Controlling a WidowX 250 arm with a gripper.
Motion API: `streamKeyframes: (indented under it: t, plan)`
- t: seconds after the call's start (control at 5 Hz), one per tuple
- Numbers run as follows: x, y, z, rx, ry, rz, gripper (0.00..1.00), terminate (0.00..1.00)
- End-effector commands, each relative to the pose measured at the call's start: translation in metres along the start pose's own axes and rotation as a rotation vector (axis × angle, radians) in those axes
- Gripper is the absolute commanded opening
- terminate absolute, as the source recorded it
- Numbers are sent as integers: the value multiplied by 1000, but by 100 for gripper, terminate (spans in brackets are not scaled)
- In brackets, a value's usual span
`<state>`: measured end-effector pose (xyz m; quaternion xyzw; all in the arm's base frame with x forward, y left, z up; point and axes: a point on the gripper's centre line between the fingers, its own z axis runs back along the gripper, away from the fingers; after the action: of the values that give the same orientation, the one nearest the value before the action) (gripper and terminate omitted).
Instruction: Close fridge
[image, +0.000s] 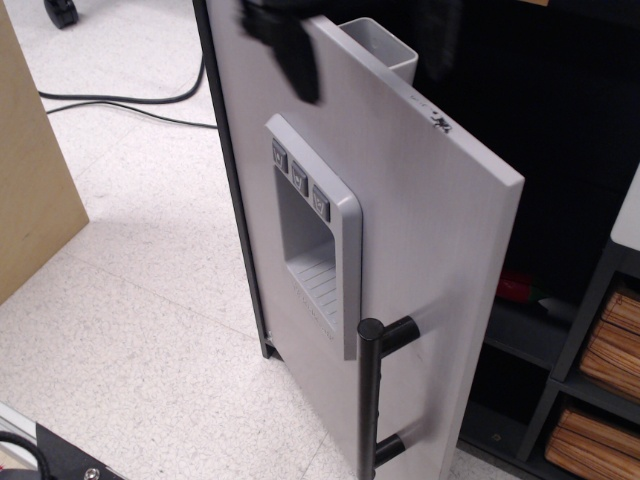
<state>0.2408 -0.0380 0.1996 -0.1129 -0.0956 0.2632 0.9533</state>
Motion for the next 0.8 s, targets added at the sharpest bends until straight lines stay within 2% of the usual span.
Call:
streamKeyframes:
  t: [0.0, 0.2, 0.4, 0.6]
  plan:
    - [-36, 63, -21, 47, -45, -193, 100, 0]
    - [-35, 71, -54, 108, -13, -247, 100, 0]
    - [-34, 55, -82, 121, -16, -346, 100, 0]
    - [-2, 35, -96, 93, -2, -313, 100, 0]
